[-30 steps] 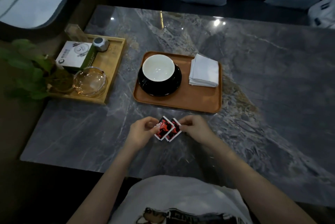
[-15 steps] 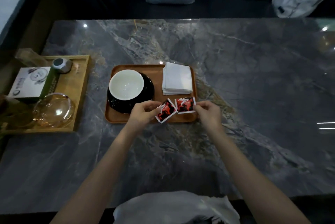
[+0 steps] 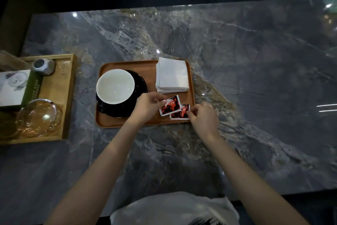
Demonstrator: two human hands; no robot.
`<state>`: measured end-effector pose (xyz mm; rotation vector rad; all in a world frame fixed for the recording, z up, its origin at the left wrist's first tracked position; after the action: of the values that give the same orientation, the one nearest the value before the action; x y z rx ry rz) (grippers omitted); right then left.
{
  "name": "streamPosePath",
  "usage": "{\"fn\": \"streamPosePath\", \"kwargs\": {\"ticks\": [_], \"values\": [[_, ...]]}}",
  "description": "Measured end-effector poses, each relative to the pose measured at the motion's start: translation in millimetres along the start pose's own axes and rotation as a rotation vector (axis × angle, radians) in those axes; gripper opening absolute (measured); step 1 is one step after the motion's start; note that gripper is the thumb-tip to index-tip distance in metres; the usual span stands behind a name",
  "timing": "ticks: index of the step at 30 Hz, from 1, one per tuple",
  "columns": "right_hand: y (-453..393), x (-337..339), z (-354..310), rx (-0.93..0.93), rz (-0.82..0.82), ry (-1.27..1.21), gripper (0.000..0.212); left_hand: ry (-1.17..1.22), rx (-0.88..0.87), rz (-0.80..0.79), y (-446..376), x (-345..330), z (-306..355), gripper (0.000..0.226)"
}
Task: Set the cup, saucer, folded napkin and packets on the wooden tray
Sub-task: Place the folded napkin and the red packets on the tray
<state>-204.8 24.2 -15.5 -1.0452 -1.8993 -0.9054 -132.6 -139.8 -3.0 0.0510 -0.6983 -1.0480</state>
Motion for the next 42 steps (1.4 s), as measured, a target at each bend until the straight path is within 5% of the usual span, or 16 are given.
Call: {"fn": "streamPosePath", "kwargs": {"ticks": [14, 26, 42], "values": [[-10, 13, -1, 0.1, -0.022, -0.052, 0.029, -0.094, -0.022, -0.145, -7, -21, 14, 0.018], [-15, 4, -1, 0.016, -0.044, -0.037, 0.018, -0.271, -0.106, -0.001, -1, -32, 7, 0.015], [-18, 0, 2, -0.072, -0.093, -0.107, 0.017, -0.322, -0.062, -0.008, -4, -37, 6, 0.02]]}}
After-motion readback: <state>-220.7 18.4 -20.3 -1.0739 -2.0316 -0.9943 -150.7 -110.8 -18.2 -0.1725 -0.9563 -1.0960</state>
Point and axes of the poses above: each hand's wrist, its own y-axis away from the middle knuckle, its own x-axis out of the back of the hand, z = x × y, the point moved 3 cm from there along -y, towards the middle knuckle
